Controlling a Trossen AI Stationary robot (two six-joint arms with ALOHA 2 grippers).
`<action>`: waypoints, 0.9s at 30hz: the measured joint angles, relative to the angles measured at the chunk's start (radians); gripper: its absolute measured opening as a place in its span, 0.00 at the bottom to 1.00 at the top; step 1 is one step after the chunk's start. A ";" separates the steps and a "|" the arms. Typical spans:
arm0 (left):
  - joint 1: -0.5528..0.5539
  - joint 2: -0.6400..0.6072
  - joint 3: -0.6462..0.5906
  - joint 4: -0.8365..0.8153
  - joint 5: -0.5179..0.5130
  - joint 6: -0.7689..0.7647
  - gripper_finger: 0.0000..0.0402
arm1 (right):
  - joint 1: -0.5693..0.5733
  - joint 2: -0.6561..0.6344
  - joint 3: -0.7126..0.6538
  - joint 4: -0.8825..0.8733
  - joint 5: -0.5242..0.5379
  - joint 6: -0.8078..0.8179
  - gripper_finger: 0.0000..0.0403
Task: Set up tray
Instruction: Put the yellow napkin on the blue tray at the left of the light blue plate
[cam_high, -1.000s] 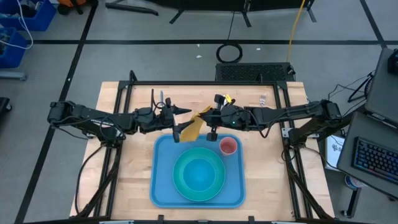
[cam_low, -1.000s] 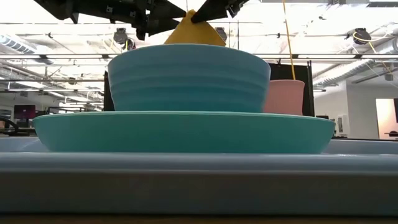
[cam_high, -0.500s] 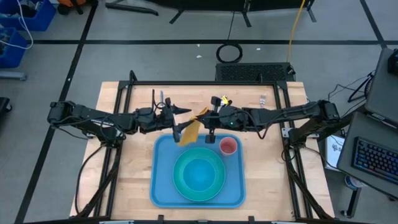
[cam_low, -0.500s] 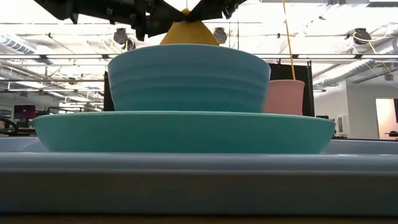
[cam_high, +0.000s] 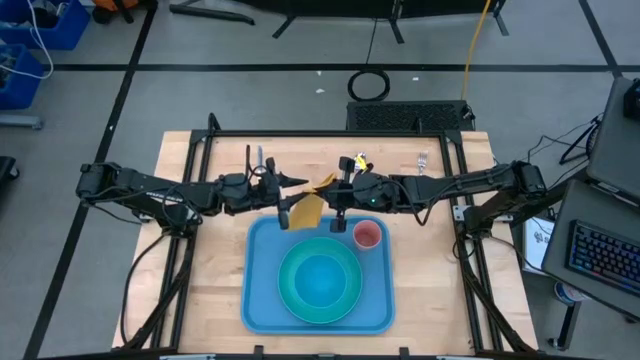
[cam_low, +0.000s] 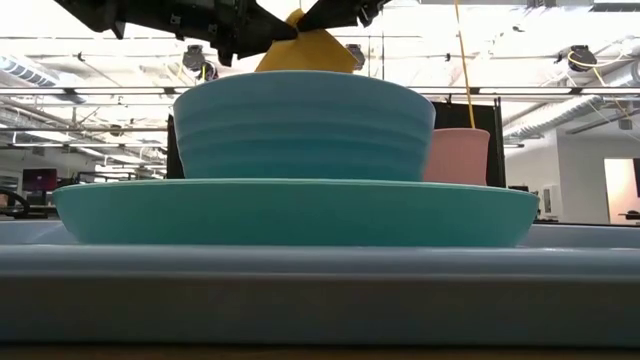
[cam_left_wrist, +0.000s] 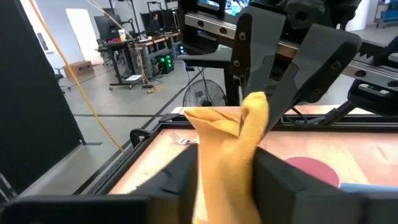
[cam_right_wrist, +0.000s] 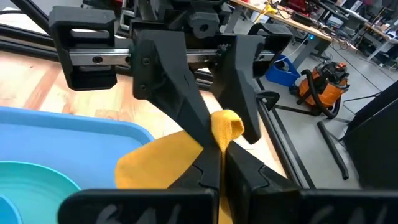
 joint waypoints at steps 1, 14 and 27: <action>0.000 0.000 0.000 0.000 0.001 0.005 0.26 | 0.000 0.000 0.000 0.000 0.000 0.000 0.00; 0.000 0.000 0.000 0.004 0.016 0.052 0.02 | -0.001 0.000 0.000 0.013 -0.020 -0.016 0.00; 0.001 -0.010 -0.001 -0.012 -0.047 0.047 0.01 | 0.023 0.000 0.000 0.021 0.107 -0.049 0.18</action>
